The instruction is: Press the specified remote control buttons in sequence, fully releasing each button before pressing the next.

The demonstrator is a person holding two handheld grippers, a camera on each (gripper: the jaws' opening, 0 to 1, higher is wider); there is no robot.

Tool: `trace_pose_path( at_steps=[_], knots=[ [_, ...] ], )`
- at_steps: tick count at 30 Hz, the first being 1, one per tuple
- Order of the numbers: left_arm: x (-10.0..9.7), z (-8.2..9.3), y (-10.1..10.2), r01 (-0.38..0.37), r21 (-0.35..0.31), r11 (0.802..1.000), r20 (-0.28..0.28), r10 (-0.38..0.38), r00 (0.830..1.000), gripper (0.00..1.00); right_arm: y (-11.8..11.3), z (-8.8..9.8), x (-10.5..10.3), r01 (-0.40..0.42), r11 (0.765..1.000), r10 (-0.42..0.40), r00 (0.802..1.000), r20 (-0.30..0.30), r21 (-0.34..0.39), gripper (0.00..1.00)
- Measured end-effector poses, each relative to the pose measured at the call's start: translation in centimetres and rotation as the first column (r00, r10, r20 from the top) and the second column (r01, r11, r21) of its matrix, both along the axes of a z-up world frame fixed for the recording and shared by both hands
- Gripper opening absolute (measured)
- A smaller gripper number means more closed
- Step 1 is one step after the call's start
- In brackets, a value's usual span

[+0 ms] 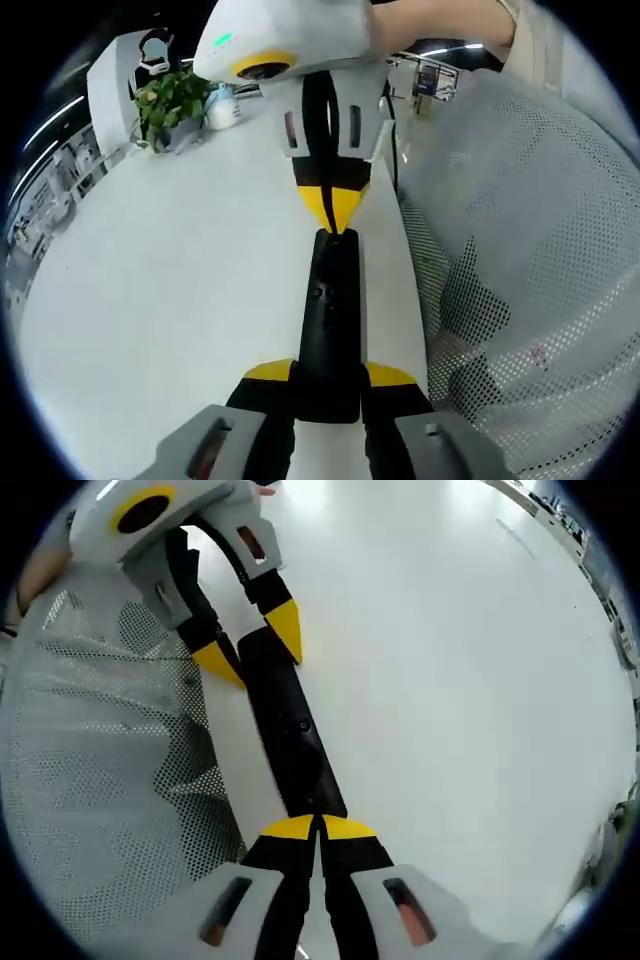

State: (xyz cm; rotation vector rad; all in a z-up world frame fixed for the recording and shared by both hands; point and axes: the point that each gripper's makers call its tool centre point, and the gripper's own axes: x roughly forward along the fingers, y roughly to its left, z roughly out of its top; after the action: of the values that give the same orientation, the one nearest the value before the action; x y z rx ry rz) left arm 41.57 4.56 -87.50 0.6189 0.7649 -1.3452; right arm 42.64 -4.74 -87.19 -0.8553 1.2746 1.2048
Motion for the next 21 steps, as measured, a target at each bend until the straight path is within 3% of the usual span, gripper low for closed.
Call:
trace_pose_path(
  at_steps=[8, 14, 16, 21],
  knots=[
    [0.01, -0.01, -0.04, 0.005, -0.012, 1.0, -0.014, -0.005, 1.0, 0.25, -0.08, 0.08, 0.09, 0.066, 0.997, -0.068, 0.996, 0.053, 0.045, 0.0],
    [0.01, 0.0, -0.03, 0.001, -0.017, 1.0, -0.021, -0.001, 1.0, 0.25, -0.07, 0.26, 0.22, 0.161, 0.97, -0.191, 0.968, 0.161, 0.182, 0.0],
    [0.01, 0.0, -0.03, 0.002, -0.02, 1.0, -0.022, -0.002, 1.0, 0.25, -0.04, 0.36, 0.17, 0.154, 0.961, -0.2, 0.961, 0.192, 0.231, 0.0],
    [-0.02, 0.01, -0.06, -0.002, -0.021, 1.0, -0.015, 0.002, 1.0, 0.25, -0.05, 0.4, 0.22, 0.243, 0.926, -0.296, 0.943, 0.155, 0.29, 0.0]
  ],
)
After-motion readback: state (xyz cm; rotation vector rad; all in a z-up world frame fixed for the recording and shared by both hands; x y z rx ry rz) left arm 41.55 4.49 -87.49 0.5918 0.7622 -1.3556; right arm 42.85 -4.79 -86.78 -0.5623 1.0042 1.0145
